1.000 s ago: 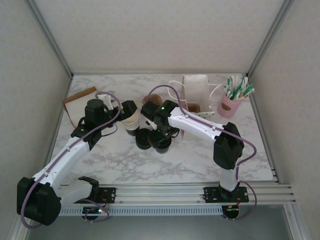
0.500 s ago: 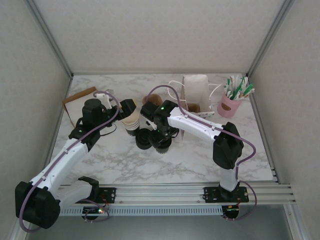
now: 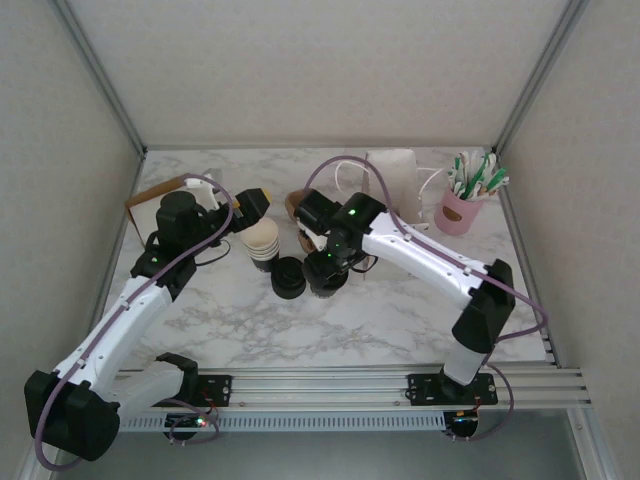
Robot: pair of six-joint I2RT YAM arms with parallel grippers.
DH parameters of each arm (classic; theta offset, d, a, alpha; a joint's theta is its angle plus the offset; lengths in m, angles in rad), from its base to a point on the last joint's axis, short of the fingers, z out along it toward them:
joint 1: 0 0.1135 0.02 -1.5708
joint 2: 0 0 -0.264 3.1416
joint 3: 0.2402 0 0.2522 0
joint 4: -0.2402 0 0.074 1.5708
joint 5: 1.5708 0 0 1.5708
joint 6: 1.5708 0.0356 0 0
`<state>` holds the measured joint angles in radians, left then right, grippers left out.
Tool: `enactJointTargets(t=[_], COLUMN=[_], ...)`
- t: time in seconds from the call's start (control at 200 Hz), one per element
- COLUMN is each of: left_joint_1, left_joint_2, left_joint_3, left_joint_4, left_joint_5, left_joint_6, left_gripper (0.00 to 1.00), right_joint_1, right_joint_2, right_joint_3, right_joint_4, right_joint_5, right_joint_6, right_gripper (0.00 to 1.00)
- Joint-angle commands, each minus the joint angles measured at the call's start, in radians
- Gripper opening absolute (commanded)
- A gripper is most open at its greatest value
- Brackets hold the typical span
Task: Pack the takeout coffee
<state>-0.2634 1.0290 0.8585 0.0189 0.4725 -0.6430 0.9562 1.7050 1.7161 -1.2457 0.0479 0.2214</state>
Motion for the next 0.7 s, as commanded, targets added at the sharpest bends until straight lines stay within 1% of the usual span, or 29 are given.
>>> enactJointTargets(t=[0.0, 0.17, 0.335, 0.541, 0.696], left_joint_1=[0.010, 0.010, 0.010, 0.008, -0.015], left_joint_2=[-0.011, 0.029, 0.110, 0.208, 0.272], left_joint_3=[0.060, 0.115, 0.181, 0.263, 0.329], left_joint_4=[-0.013, -0.014, 0.006, 0.040, 0.049], left_joint_5=[-0.018, -0.023, -0.014, 0.035, 0.084], left_joint_6=[0.029, 0.038, 0.031, 0.019, 0.019], left_gripper=[1.00, 1.00, 1.00, 1.00, 0.96], right_joint_1=[0.006, -0.006, -0.033, -0.061, -0.086], right_joint_2=[-0.075, -0.143, -0.185, -0.222, -0.243], right_joint_3=[0.055, 0.125, 0.205, 0.306, 0.368], right_joint_4=[-0.044, -0.056, -0.066, -0.091, -0.114], right_joint_5=[-0.018, -0.022, 0.018, 0.071, 0.117], right_joint_6=[0.015, 0.013, 0.009, -0.001, -0.009], right_gripper=[0.73, 0.73, 0.73, 0.72, 0.72])
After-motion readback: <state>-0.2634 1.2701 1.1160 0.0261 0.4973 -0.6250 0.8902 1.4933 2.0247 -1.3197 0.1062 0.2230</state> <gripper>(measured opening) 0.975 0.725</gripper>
